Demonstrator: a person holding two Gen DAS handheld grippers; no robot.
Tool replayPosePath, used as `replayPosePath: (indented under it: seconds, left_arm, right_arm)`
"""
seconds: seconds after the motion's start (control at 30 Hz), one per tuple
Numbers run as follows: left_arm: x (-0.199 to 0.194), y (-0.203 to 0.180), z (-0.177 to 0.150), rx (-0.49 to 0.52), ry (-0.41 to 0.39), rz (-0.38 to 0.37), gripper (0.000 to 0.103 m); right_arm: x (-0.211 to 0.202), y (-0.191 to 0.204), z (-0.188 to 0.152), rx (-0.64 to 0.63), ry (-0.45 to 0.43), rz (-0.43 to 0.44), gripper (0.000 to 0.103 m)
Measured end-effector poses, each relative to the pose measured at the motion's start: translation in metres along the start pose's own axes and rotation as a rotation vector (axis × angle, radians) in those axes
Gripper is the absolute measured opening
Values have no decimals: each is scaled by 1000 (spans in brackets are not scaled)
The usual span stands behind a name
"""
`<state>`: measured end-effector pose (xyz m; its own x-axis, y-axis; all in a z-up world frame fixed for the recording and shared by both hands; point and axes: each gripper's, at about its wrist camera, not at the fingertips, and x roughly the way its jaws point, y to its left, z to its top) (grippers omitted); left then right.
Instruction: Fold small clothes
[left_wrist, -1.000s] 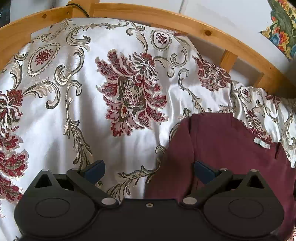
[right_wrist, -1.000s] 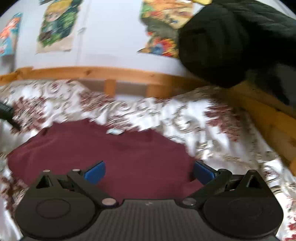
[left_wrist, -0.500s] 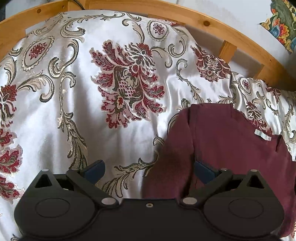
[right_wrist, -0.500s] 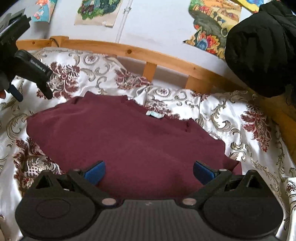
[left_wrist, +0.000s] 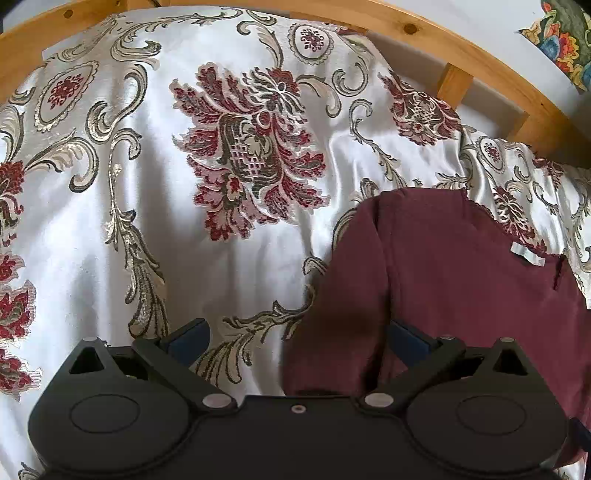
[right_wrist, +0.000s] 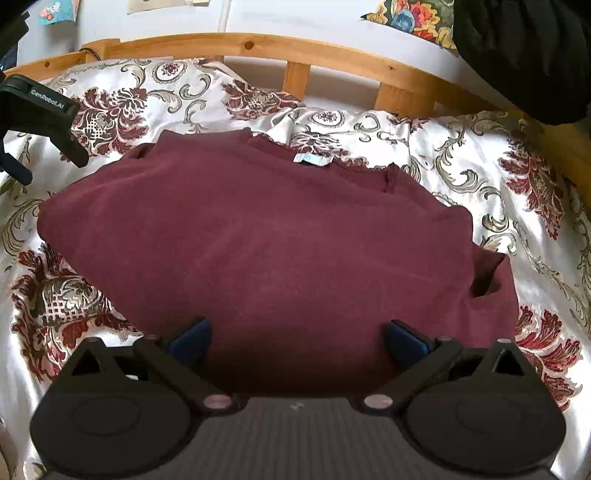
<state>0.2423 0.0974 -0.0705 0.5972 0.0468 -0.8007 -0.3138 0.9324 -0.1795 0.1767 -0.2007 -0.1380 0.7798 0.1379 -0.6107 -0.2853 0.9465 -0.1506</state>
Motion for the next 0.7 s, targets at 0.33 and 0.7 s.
replayPosePath:
  seconds: [0.33,0.7]
  left_arm:
    - [-2,-4,-2,31,-4,-36,102]
    - [12,-28,-13,169,81,-44,102]
  right_arm:
    - [-1,1,-2,-24,-18,-6,103]
    - [-1,1,-3,-28,-20,-6,103]
